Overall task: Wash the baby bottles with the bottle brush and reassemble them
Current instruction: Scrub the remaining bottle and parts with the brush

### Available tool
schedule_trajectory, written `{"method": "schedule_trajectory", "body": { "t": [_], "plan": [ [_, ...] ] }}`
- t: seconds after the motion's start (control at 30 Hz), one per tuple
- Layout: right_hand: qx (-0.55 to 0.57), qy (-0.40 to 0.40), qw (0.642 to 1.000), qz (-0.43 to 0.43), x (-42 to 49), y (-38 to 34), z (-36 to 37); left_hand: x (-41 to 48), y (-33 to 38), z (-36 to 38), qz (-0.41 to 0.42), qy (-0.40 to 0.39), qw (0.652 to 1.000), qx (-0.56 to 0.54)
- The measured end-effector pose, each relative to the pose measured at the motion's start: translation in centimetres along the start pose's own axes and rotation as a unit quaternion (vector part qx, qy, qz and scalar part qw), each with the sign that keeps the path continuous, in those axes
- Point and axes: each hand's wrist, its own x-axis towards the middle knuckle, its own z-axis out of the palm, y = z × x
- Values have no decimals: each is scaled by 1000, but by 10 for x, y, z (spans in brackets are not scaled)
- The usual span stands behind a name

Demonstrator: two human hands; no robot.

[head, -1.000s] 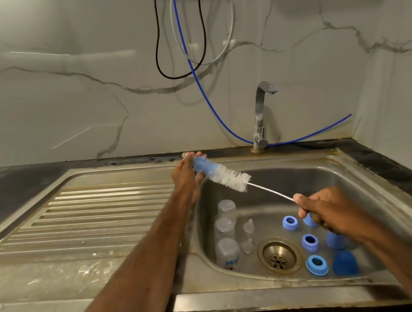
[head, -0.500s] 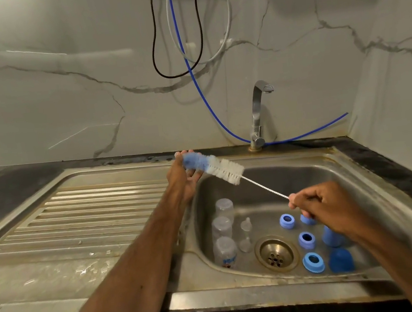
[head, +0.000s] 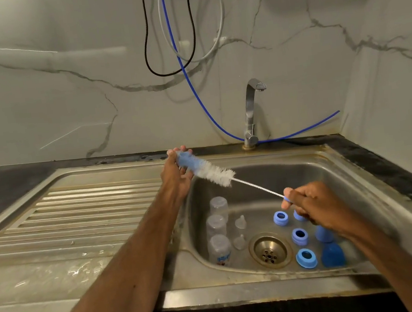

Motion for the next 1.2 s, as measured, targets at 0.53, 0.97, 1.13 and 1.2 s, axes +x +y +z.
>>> {"method": "schedule_trajectory", "body": {
  "t": [0.53, 0.97, 1.13, 1.2],
  "plan": [
    [33, -106, 993, 49, -6, -6, -3, 9, 0, -2, 7, 35, 998, -44],
    [29, -62, 996, 58, -5, -4, -1, 11, -1, -2, 1, 27, 999, -45],
    [-7, 2, 1000, -21, -1, -1, -8, 11, -1, -6, 4, 24, 999, -44],
    [-10, -13, 1000, -5, -1, 1, -7, 10, -1, -6, 1, 5, 999, -39]
  ]
}}
